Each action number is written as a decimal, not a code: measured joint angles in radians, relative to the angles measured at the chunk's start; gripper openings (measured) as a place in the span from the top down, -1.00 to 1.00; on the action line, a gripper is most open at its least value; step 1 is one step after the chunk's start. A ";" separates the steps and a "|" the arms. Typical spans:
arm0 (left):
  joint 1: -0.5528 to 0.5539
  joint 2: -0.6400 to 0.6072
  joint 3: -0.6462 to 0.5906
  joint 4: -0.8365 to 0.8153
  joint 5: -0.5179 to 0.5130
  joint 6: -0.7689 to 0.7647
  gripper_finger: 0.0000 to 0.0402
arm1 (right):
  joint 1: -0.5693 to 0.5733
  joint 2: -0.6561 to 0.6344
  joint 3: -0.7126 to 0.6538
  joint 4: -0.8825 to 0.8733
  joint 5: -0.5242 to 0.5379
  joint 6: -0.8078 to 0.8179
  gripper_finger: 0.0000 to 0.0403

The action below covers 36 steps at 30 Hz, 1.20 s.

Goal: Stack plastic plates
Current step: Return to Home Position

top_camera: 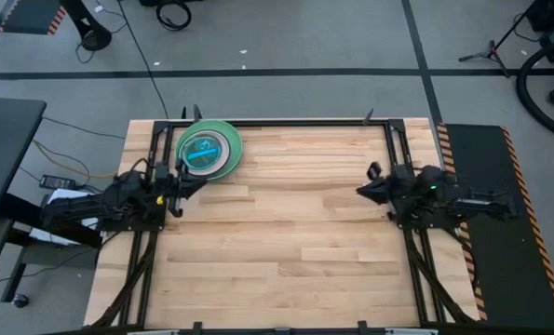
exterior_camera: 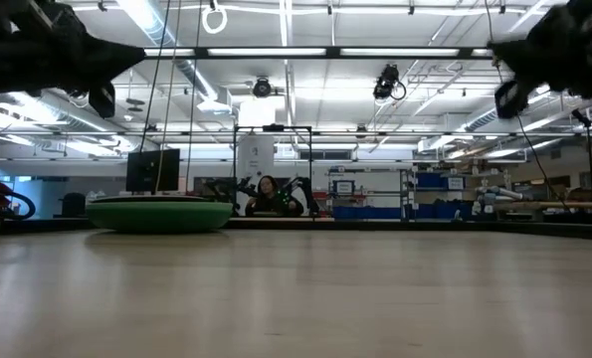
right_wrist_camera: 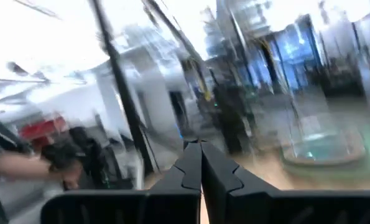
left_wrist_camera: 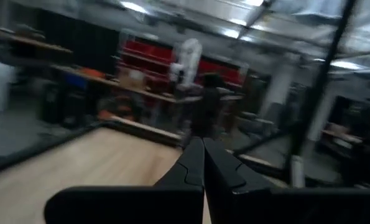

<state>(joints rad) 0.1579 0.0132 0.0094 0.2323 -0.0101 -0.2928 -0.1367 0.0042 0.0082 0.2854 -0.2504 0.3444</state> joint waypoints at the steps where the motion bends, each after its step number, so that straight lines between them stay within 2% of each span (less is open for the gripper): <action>1: -0.006 0.000 0.000 0.002 0.027 -0.001 0.99 | -0.001 0.003 0.000 -0.077 0.018 0.023 0.96; 4: -0.028 -0.001 0.000 0.008 0.094 -0.011 0.99 | -0.001 0.016 0.011 -0.275 0.046 0.048 0.93; 9: -0.080 -0.001 0.000 -0.027 0.121 -0.068 0.98 | -0.001 0.071 0.013 -0.228 0.082 0.050 0.89; 18: -0.094 0.000 0.000 -0.051 0.120 -0.005 0.77 | -0.001 0.076 0.013 -0.227 0.076 0.046 0.89; 36: -0.094 0.000 0.000 -0.050 0.119 -0.002 0.75 | -0.001 0.076 0.013 -0.227 0.074 0.046 0.89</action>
<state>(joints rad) 0.0639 0.0128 0.0093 0.1818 0.1093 -0.2947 -0.1375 0.0803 0.0216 0.0582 -0.1764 0.3901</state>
